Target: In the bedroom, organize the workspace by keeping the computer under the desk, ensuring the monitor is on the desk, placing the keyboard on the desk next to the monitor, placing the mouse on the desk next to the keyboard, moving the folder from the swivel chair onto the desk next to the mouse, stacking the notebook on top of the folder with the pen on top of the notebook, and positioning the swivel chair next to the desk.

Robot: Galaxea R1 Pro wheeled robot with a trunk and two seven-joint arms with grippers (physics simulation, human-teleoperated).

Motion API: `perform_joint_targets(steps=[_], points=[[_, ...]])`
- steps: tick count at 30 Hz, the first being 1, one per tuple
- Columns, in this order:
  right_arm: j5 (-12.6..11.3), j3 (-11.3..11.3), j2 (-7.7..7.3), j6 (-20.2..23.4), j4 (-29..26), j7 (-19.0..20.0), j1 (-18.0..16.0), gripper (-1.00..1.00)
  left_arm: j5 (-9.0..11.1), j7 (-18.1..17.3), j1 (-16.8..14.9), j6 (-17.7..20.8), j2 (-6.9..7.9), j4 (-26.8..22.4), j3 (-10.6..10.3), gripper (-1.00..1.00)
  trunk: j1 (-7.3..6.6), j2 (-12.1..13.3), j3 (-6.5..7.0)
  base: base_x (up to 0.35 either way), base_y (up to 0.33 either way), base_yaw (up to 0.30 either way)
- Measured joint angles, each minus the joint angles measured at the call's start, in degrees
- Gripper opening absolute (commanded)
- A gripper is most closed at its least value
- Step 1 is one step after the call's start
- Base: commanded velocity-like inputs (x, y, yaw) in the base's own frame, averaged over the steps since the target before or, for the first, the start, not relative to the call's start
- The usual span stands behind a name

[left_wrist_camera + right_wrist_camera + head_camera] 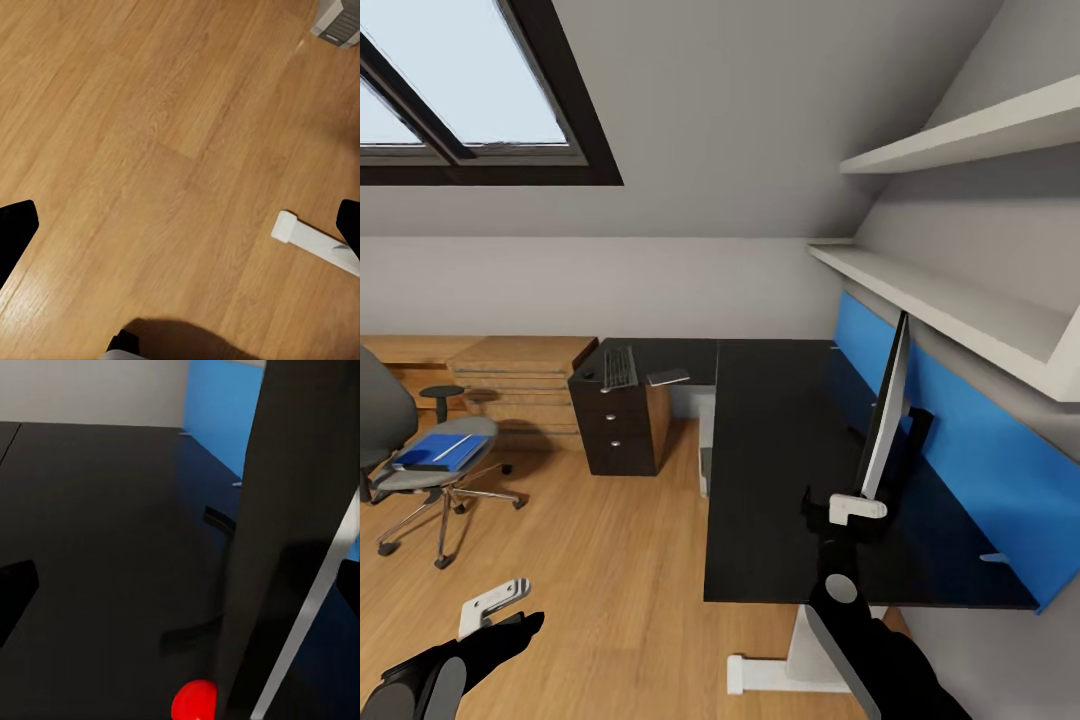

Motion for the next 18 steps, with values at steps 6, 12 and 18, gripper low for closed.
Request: perform_joint_targets(steps=[6, 12, 18], points=[[0.06, -0.09, 0.01, -0.03, 0.01, -0.83, 0.0, 1.0, -0.04, -0.01, 0.0, -0.01, 0.0, 0.01, 0.0, 1.0, -0.01, -0.01, 0.0, 0.047, -0.09, 0.0], [0.0, -1.45, 0.0, 0.02, 0.02, -2.08, 0.0, 1.0, 0.02, 0.0, 0.0, 0.0, 0.0, 0.0, 0.0, 1.0, 0.0, 0.0, 0.0, 0.039, -0.059, 0.0], [-0.01, -5.3, 0.0, 0.17, 0.09, -1.85, -0.01, 1.0, -0.01, 0.0, 0.0, 0.0, 0.0, 0.0, 0.0, 1.0, 0.0, 0.0, 0.0, 0.009, -0.006, 0.0]])
